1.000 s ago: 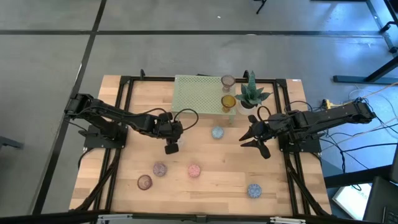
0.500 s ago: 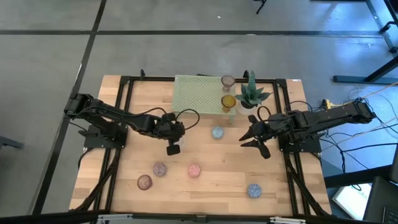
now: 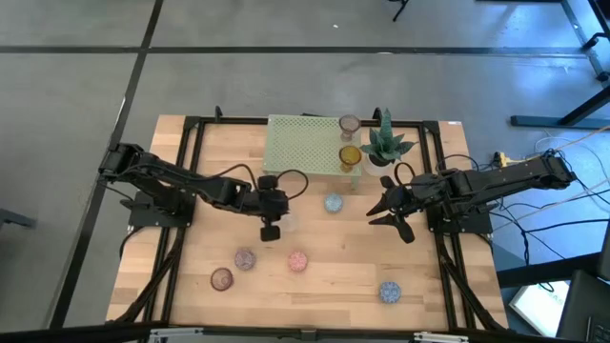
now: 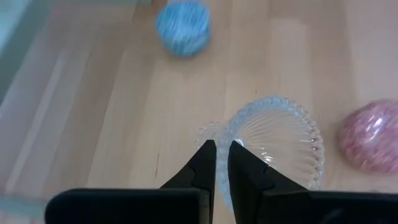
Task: Pick & Place candle stick holders
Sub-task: Put the transparent glass candle holder on the shelf
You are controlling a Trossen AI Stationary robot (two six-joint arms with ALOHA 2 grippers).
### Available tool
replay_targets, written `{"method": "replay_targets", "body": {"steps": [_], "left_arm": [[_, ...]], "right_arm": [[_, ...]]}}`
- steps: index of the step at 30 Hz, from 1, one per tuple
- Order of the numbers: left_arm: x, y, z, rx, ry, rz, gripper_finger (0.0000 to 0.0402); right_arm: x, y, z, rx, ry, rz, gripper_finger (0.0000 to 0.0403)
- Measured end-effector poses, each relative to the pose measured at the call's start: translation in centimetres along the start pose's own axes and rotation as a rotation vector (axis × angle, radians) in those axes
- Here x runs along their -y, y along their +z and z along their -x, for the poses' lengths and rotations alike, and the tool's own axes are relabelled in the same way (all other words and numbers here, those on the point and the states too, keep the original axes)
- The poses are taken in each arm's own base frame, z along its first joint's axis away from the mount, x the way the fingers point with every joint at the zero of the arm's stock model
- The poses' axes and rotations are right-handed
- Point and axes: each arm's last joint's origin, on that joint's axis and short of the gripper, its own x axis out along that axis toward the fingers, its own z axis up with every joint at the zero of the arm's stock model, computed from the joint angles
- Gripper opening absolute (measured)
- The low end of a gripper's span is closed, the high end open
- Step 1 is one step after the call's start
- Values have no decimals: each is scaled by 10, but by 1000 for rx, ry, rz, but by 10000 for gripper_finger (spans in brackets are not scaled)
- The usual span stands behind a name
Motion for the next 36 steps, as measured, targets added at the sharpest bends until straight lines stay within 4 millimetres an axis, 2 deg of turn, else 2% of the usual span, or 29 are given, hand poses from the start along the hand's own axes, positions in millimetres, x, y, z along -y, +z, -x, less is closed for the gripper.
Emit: {"method": "replay_targets", "body": {"steps": [5, 9, 18, 22, 26, 31, 36], "left_arm": [[2, 10, 1, 97, -48, -36, 20], [2, 23, 8, 151, -23, -30, 20], [-9, 79, 46, 198, -6, 26, 20], [-26, 96, 63, 171, 24, 127, 20], [-52, 109, 73, 185, 41, 237, 20], [-91, 110, 64, 166, 52, 378, 20], [-128, 108, 52, 177, 102, 447, 20]], "right_arm": [[0, 0, 0, 0, 0, 0, 121], [0, 0, 0, 0, 0, 0, 121], [0, 0, 0, 1, 0, 25, 121], [0, 0, 0, 1, 1, 25, 121], [0, 0, 0, 1, 0, 25, 121], [0, 0, 0, 2, 1, 23, 121], [0, 0, 0, 4, 1, 23, 121]]}}
